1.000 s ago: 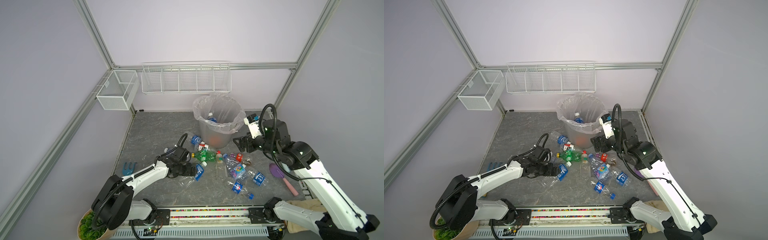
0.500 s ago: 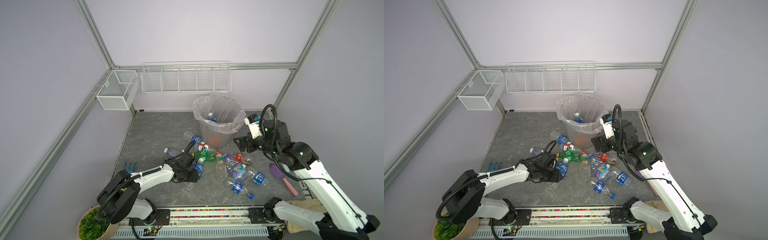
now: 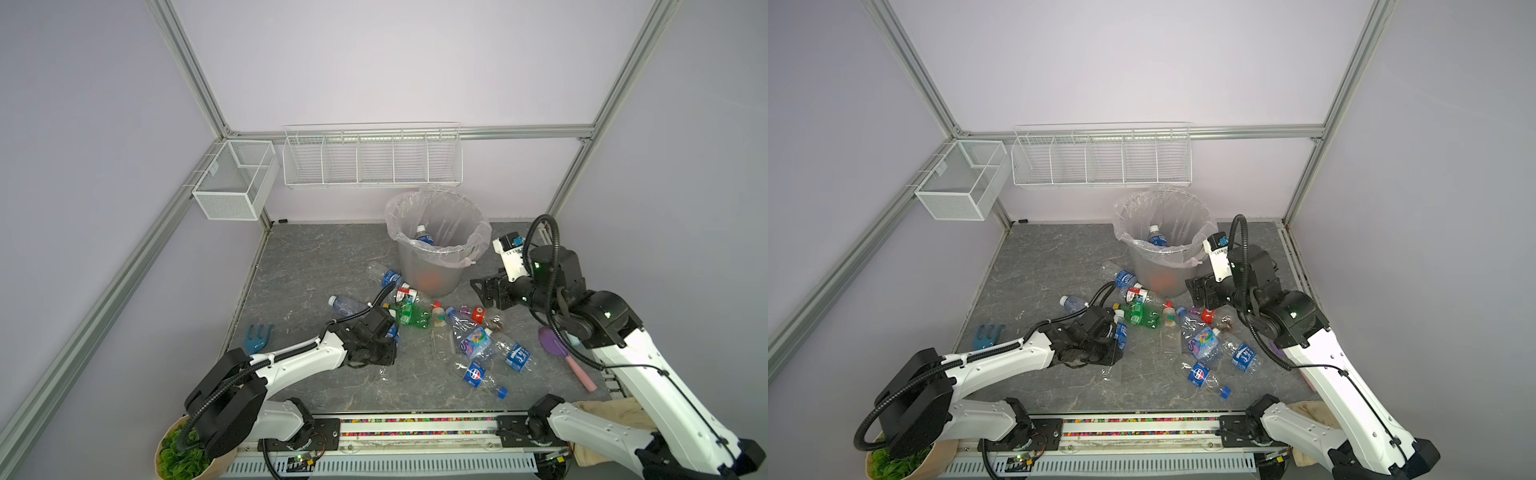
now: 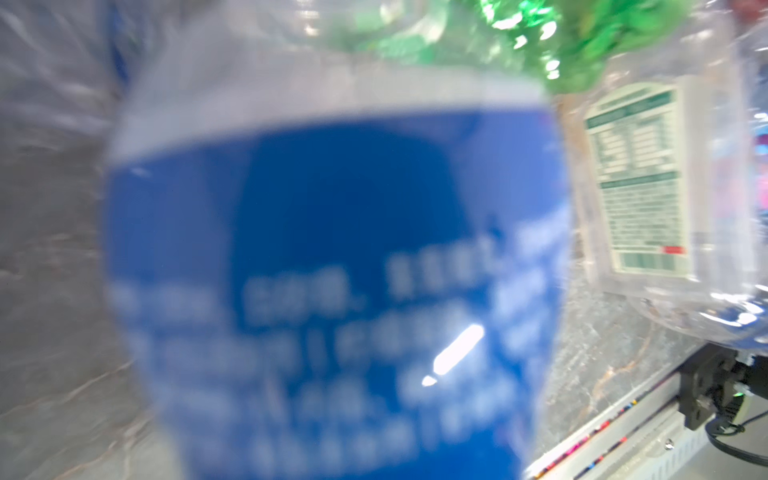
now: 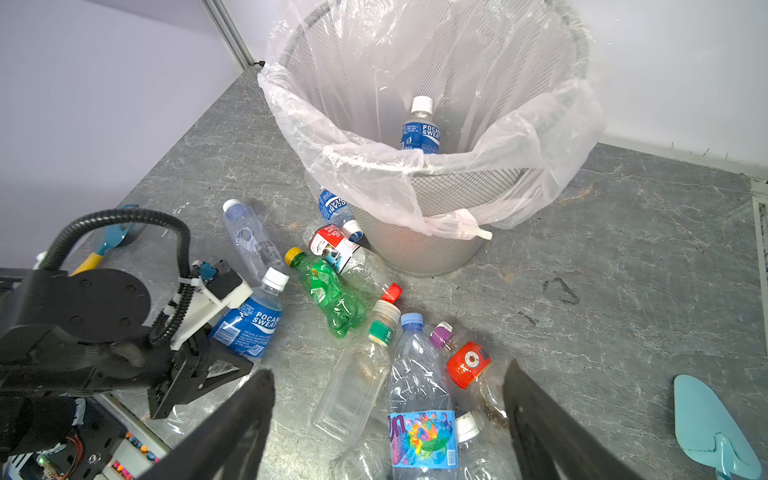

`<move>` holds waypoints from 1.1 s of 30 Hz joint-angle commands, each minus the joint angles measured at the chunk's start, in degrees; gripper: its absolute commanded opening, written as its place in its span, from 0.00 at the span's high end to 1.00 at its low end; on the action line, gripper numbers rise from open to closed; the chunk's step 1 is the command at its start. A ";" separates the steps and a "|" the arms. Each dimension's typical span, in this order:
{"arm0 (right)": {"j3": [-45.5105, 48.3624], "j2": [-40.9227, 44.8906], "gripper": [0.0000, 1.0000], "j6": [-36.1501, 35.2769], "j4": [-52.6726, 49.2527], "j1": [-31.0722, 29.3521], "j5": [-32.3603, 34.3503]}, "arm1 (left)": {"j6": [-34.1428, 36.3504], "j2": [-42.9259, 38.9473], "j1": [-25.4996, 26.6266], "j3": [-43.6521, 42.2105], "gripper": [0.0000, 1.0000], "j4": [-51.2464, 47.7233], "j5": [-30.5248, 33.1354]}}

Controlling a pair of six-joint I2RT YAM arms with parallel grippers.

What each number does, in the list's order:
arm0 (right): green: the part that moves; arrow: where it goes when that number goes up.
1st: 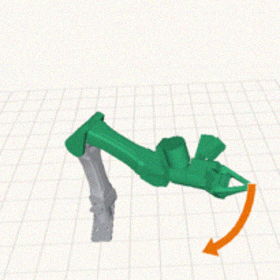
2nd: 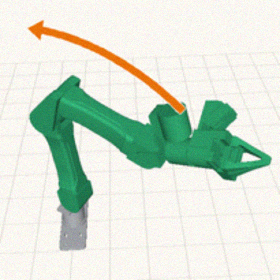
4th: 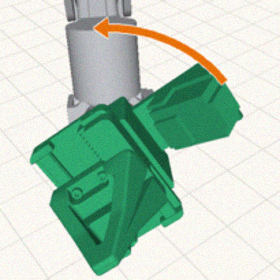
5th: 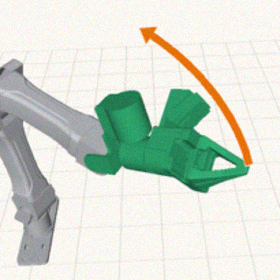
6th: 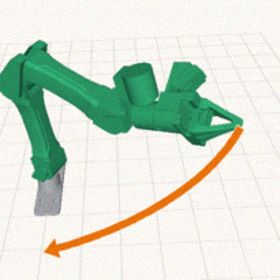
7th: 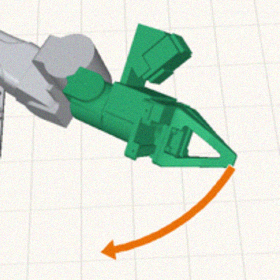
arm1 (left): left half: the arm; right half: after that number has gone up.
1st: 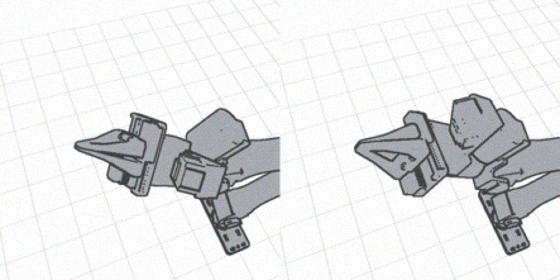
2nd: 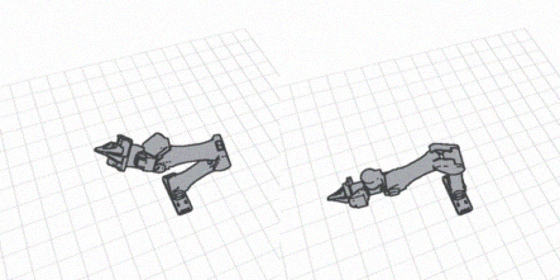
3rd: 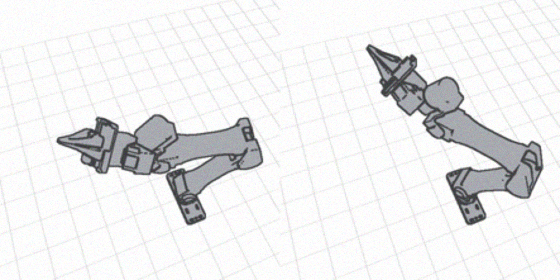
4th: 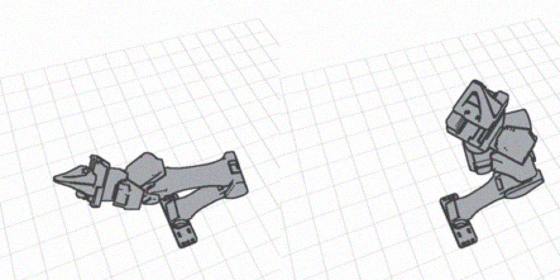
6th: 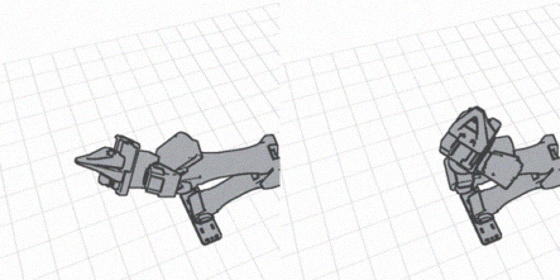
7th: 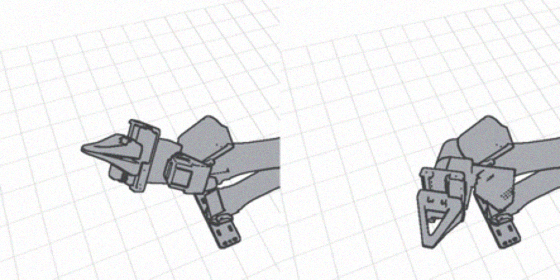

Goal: Throw the plastic bottles in the bin
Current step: 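Close the left gripper on the Pocari Sweat bottle and lift it, then carry the Pocari Sweat bottle with the left gripper up over the bin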

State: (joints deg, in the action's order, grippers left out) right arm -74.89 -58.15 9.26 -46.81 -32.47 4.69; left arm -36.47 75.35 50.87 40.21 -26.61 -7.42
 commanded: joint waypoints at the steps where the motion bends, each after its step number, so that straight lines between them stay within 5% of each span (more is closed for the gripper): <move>1: 1.28 0.85 0.12 0.75 1.15 -0.21 -0.02 | 0.04 -3.48 1.25 4.36 0.86 -3.53 3.38; 17: 4.87 1.79 0.12 1.88 1.36 -0.21 -1.69 | 2.82 -13.28 4.86 14.13 0.87 -7.68 10.61; 33: 8.67 3.33 0.12 3.79 1.46 -0.16 -3.06 | 11.24 -10.95 7.58 31.51 0.88 -10.79 17.94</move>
State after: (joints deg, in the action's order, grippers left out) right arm -66.92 -55.42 12.03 -46.35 -32.47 2.92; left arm -28.40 63.46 58.17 68.49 -36.38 8.05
